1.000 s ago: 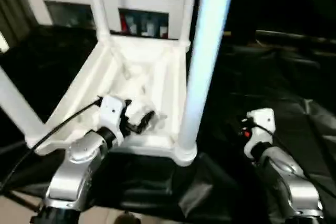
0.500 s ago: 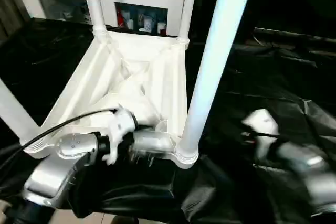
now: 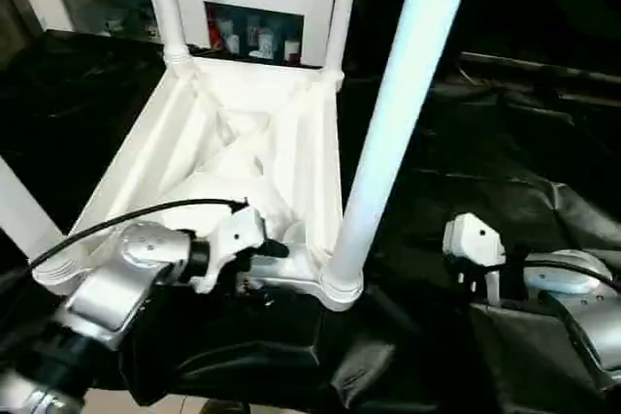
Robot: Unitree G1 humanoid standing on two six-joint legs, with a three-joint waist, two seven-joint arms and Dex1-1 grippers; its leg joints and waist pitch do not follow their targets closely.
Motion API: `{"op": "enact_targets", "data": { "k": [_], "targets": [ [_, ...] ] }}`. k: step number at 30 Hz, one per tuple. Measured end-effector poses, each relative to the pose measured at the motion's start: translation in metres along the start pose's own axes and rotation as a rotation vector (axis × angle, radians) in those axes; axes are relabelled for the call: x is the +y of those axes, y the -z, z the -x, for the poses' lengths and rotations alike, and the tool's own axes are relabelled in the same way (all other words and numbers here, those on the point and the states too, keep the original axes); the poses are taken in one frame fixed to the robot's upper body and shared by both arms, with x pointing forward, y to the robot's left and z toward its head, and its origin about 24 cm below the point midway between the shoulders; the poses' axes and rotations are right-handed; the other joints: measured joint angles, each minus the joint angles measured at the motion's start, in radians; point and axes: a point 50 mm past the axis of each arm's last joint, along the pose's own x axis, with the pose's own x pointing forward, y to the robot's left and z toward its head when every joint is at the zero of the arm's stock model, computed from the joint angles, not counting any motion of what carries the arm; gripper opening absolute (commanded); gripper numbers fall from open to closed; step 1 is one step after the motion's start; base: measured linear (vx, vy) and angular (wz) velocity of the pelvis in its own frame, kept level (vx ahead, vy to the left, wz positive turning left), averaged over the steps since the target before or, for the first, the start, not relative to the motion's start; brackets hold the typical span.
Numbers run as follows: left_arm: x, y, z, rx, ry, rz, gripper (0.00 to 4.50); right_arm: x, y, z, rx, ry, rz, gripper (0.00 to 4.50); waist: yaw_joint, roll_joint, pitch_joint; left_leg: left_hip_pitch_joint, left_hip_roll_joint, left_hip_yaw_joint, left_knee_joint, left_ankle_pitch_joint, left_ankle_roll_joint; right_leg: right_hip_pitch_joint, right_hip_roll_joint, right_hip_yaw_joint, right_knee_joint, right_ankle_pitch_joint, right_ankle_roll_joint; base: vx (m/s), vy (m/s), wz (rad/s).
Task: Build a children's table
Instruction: Rotate leg to tighten
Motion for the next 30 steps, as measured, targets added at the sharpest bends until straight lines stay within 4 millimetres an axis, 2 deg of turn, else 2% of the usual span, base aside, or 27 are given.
{"op": "enact_targets", "data": {
  "k": [7, 8, 12, 13, 22, 24, 28, 30],
  "targets": [
    [-0.001, 0.000, -0.001, 0.000, 0.027, 0.000, 2.74, 0.004, 0.000, 0.002, -0.002, -0.026, 0.000, 3.08, 0.000, 0.000, 0.000, 0.000, 0.000, 0.001, 0.000, 0.000, 0.001, 0.000, 0.000, 0.000, 0.000, 0.000, 0.000, 0.000, 0.000, 0.00],
    [-0.001, 0.000, 0.000, 0.003, 0.037, 0.007, 2.47, 0.005, -0.001, 0.002, -0.005, -0.033, 0.001, 3.08, -0.001, 0.000, 0.000, 0.000, 0.000, 0.001, 0.000, 0.000, 0.001, 0.000, 0.000, 0.000, 0.000, 0.000, 0.000, 0.000, 0.000, 0.00],
    [-0.001, -0.001, 0.000, 0.020, 0.084, 0.026, 2.26, 0.008, -0.003, 0.002, -0.020, -0.059, -0.006, 3.08, -0.001, 0.002, 0.000, 0.000, 0.000, 0.001, 0.000, 0.000, 0.001, 0.000, 0.000, 0.000, 0.000, 0.000, 0.000, 0.000, 0.000, 0.00],
    [-0.001, -0.001, 0.000, 0.027, 0.088, 0.028, 2.07, 0.008, -0.004, 0.002, -0.020, -0.062, -0.007, 3.08, -0.001, 0.003, 0.000, 0.001, 0.000, 0.001, 0.000, 0.000, 0.001, 0.000, 0.000, 0.001, 0.000, 0.000, 0.000, 0.000, 0.000, 0.00],
    [0.004, 0.003, 0.005, 0.069, 0.094, 0.043, 1.37, 0.012, -0.004, 0.003, -0.017, -0.072, -0.004, 3.08, -0.002, 0.024, 0.000, 0.001, 0.000, 0.000, 0.000, 0.000, 0.001, 0.000, 0.000, 0.001, 0.000, 0.001, -0.001, 0.000, 0.000, 0.00],
    [0.005, 0.004, 0.005, 0.077, 0.090, 0.044, 1.06, 0.012, -0.004, 0.002, -0.016, -0.074, -0.004, 3.08, -0.002, 0.029, -0.002, 0.001, 0.000, 0.000, 0.000, 0.000, 0.001, 0.000, 0.000, 0.001, 0.000, 0.001, -0.001, 0.000, 0.000, 0.00],
    [0.011, 0.006, 0.005, 0.107, 0.078, 0.028, 0.93, 0.012, -0.004, 0.002, -0.017, -0.072, -0.002, 3.08, -0.002, 0.034, -0.004, 0.001, 0.000, 0.000, 0.000, 0.000, 0.001, 0.000, 0.000, 0.001, 0.001, 0.001, -0.001, 0.000, 0.000, 0.00],
    [0.012, 0.007, 0.004, 0.111, 0.078, 0.022, 0.71, 0.011, -0.006, 0.000, -0.023, -0.071, 0.002, 3.08, -0.002, 0.035, -0.005, 0.001, 0.000, 0.000, 0.000, 0.000, 0.001, 0.000, 0.000, 0.001, 0.001, 0.001, -0.002, 0.000, 0.000, 0.00]
  ]
}}
